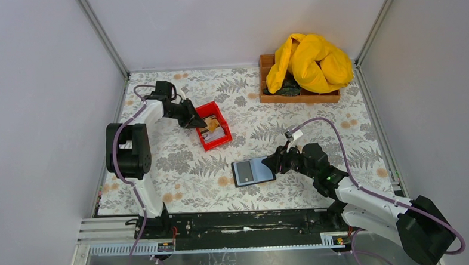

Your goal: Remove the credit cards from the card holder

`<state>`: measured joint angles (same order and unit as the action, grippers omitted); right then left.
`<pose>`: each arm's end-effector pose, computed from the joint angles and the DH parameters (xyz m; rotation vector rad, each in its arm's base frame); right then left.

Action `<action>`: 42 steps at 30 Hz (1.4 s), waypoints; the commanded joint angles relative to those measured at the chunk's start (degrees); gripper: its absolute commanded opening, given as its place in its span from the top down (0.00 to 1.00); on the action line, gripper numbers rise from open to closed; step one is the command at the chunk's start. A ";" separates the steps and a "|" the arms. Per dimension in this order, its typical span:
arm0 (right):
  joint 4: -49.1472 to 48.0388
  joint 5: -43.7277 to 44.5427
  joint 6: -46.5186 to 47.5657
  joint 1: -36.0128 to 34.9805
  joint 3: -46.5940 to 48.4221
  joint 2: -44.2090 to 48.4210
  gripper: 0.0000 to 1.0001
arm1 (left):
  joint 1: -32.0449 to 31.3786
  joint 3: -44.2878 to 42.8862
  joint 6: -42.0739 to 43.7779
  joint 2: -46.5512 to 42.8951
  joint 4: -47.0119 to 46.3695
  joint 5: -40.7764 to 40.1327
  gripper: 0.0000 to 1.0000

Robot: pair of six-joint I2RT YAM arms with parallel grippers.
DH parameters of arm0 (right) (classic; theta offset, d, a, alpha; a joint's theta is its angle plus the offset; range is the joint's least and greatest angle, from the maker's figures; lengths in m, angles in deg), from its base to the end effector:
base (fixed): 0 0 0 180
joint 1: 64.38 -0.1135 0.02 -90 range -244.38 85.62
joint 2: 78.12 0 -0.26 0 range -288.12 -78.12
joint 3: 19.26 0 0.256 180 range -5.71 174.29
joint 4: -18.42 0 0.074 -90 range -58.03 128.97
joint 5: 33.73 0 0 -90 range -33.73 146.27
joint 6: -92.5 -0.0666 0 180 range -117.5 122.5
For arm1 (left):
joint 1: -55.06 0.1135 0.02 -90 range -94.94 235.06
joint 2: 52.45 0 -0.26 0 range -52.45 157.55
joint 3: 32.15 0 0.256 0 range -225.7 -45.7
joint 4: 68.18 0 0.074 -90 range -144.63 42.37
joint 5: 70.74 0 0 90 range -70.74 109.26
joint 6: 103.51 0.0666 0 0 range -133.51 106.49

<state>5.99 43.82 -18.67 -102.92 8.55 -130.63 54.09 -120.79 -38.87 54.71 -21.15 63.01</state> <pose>0.1711 0.1547 0.1833 -0.4455 1.8264 0.9285 0.3892 -0.0527 0.1695 -0.3367 2.6568 -1.1747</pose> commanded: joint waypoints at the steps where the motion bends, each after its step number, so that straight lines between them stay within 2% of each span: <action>1: -1.88 1.37 1.02 0.57 0.77 0.57 0.57 | 0.31 -1.48 0.25 -0.23 1.09 -0.84 0.76; 4: -1.97 1.33 1.04 0.58 0.83 0.34 0.57 | 0.35 -1.89 0.56 -1.66 1.92 -5.36 0.69; 10: -2.36 1.02 1.04 0.57 0.94 -0.69 0.57 | 0.32 -2.03 1.15 -6.16 3.11 -14.61 0.68; 15: -2.59 0.93 1.04 0.58 0.98 -1.35 0.57 | -0.14 -1.43 1.22 -11.55 3.21 -22.37 0.70; 20: -2.68 0.98 1.05 0.57 1.11 -1.71 0.58 | -4.00 0.49 0.74 -15.79 -0.12 -21.68 0.78; 21: -2.65 0.79 1.04 0.58 1.16 -1.67 0.61 | -6.16 0.63 0.38 -16.30 -0.50 -23.65 0.82; 23: -2.52 0.80 1.07 0.57 1.19 -1.68 0.73 | -11.00 0.76 -0.84 -17.25 -1.03 -27.49 0.97; 24: -2.44 0.87 0.98 0.58 1.21 -1.59 0.80 | -13.08 1.13 -1.68 -17.74 -1.64 -28.88 1.00; 26: -2.16 1.06 0.92 0.58 1.21 -1.42 0.96 | -16.70 2.75 -3.51 -19.73 -3.68 -32.63 1.00; 27: -2.07 1.15 0.95 0.58 1.14 -1.31 0.99 | -18.62 3.78 -3.84 -21.18 -4.89 -35.58 1.00; 31: -2.14 1.46 1.19 0.58 0.88 -0.84 1.00 | -30.95 4.57 0.98 -28.68 -6.23 -57.11 0.99; 32: -2.11 1.39 1.28 0.58 1.08 -1.15 0.97 | -34.95 5.27 2.07 -31.21 -6.96 -62.43 0.95; 34: -2.05 0.67 1.47 0.58 1.62 -2.22 0.79 | -39.50 8.98 3.28 -35.35 -10.56 -68.91 0.81; 36: -2.15 -0.16 1.69 0.58 2.13 -3.49 0.61 | -42.15 14.83 1.87 -38.68 -15.62 -69.34 0.57; 37: -2.11 -0.44 1.74 0.62 2.32 -4.04 0.54 | -43.19 19.63 0.35 -39.65 -18.78 -68.49 0.53; 39: -2.49 -0.96 1.88 0.54 2.52 -5.23 0.44 | -46.00 26.12 -3.44 -40.98 -24.87 -68.73 0.52; 40: -2.84 -1.20 1.88 0.53 2.48 -5.84 0.41 | -48.37 28.96 -4.98 -41.82 -28.39 -70.75 0.56; 42: -2.94 -0.99 1.96 0.26 2.67 -6.29 0.31 | -56.99 34.87 -3.55 -45.21 -36.47 -81.42 0.61</action>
<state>5.79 43.23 -17.64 -102.66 8.60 -136.08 7.32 -95.96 -40.71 11.10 -41.04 -1.90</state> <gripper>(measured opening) 0.608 0.426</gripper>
